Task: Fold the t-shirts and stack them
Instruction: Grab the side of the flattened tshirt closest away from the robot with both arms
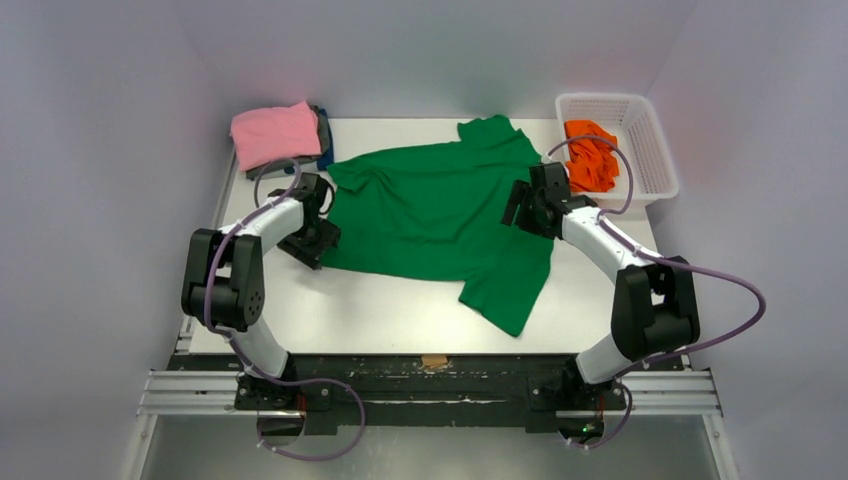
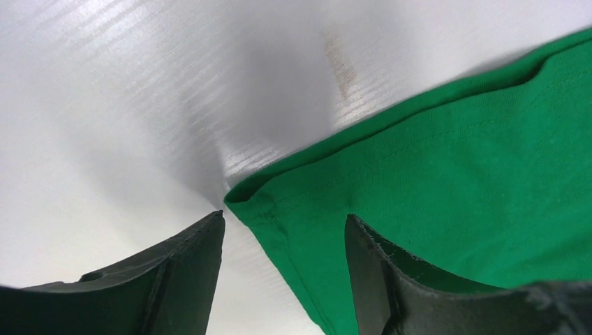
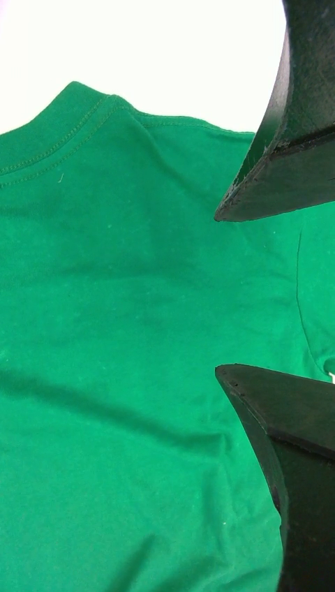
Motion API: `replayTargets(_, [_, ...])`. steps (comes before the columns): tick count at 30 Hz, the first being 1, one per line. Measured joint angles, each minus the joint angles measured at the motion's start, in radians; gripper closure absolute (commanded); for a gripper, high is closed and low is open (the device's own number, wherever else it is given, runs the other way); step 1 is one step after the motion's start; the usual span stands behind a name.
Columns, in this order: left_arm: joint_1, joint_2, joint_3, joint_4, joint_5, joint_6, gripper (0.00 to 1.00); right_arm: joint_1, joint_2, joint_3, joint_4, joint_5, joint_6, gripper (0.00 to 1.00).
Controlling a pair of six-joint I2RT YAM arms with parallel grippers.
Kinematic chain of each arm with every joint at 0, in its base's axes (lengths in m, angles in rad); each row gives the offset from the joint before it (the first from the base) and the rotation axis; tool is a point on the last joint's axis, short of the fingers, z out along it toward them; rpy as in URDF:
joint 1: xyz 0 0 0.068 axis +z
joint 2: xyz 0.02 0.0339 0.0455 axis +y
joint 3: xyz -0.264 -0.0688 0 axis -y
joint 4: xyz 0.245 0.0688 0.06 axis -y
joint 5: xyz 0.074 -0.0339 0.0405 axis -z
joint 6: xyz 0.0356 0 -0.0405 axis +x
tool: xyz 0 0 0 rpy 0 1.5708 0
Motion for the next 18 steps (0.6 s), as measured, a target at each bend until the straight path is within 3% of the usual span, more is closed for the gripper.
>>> replayTargets(18, [-0.149,0.047,0.028,-0.029,-0.045,-0.24,0.55,0.0,-0.061,-0.029,-0.025,0.011,-0.036,0.26])
